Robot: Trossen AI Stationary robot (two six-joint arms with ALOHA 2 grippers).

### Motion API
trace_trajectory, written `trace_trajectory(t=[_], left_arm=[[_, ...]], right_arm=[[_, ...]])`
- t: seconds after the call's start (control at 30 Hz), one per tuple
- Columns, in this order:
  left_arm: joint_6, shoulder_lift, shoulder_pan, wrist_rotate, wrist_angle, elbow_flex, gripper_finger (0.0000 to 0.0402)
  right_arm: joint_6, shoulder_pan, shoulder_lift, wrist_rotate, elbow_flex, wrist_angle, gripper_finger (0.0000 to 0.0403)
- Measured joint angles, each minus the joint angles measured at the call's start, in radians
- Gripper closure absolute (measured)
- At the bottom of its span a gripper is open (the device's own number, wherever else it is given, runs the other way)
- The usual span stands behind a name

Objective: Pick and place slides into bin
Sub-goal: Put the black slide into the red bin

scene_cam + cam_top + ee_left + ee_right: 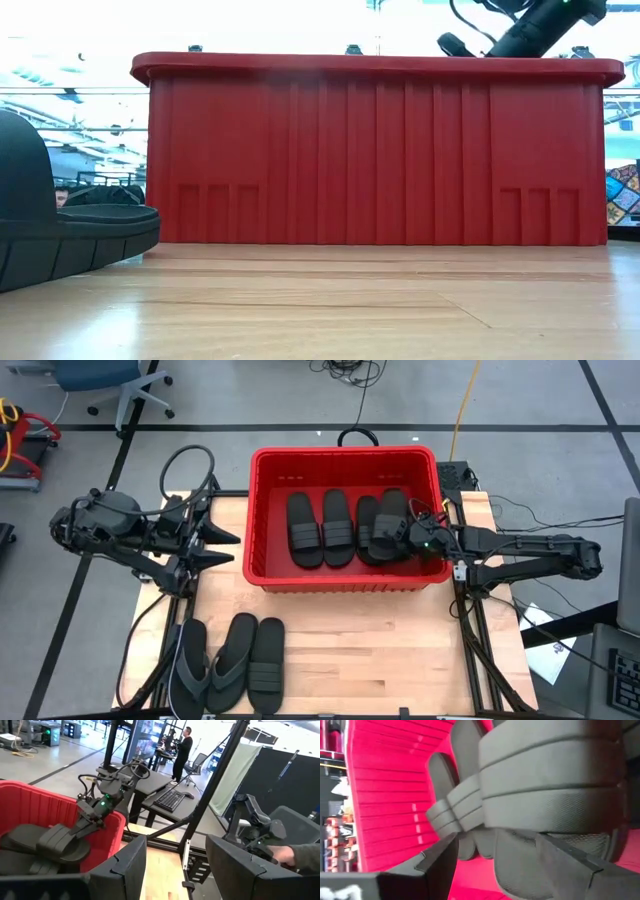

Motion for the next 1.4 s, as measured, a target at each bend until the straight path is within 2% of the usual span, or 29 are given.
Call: trace_trajectory(t=[0.3,0.4,0.5,0.63,0.73,0.83,0.93,1.07,1.2,1.27,1.4], left_arm=[[0.025,0.0,0.0,0.04,-0.009,0.0,0.0199],[0.035,0.0,0.0,0.041,-0.012,0.0,0.0199],[0.052,0.0,0.0,0.056,-0.025,0.0,0.0199],[0.114,0.001,0.0,0.066,-0.036,0.0,0.0199],[0.19,0.002,0.0,0.065,-0.035,0.0,0.0199],[0.27,0.002,0.0,0.015,-0.035,0.0,0.0199],[0.332,0.003,0.001,-0.1,-0.034,0.0,0.0199],[0.393,0.026,0.049,-0.245,-0.026,0.0,0.0199],[0.432,0.07,0.147,-0.246,0.006,0.0,0.0199],[0.419,0.09,0.191,-0.234,0.013,0.0,0.0199],[0.353,0.122,0.265,-0.223,0.02,0.0,0.0199]], right_arm=[[-0.058,0.0,-0.003,-0.129,0.0,0.157,0.0149],[-0.141,0.0,-0.006,-0.148,0.0,0.277,0.0149],[-0.352,0.0,-0.011,-0.143,0.0,0.503,0.0149],[-0.747,-0.001,-0.033,-0.095,0.0,0.848,0.0155],[-1.031,-0.008,-0.076,-0.049,0.018,0.942,0.0169],[-1.242,-0.049,-0.118,-0.039,0.077,0.859,0.0191],[-1.421,-0.1,-0.128,-0.065,0.182,0.682,0.0215],[-1.658,-0.176,-0.078,-0.12,0.401,0.242,0.0244],[-1.847,-0.275,0.018,-0.125,0.6,-0.156,0.0265],[-1.922,-0.336,0.054,-0.19,0.671,-0.316,0.027],[-2.039,-0.492,0.113,-0.42,0.703,-0.529,0.0272]])
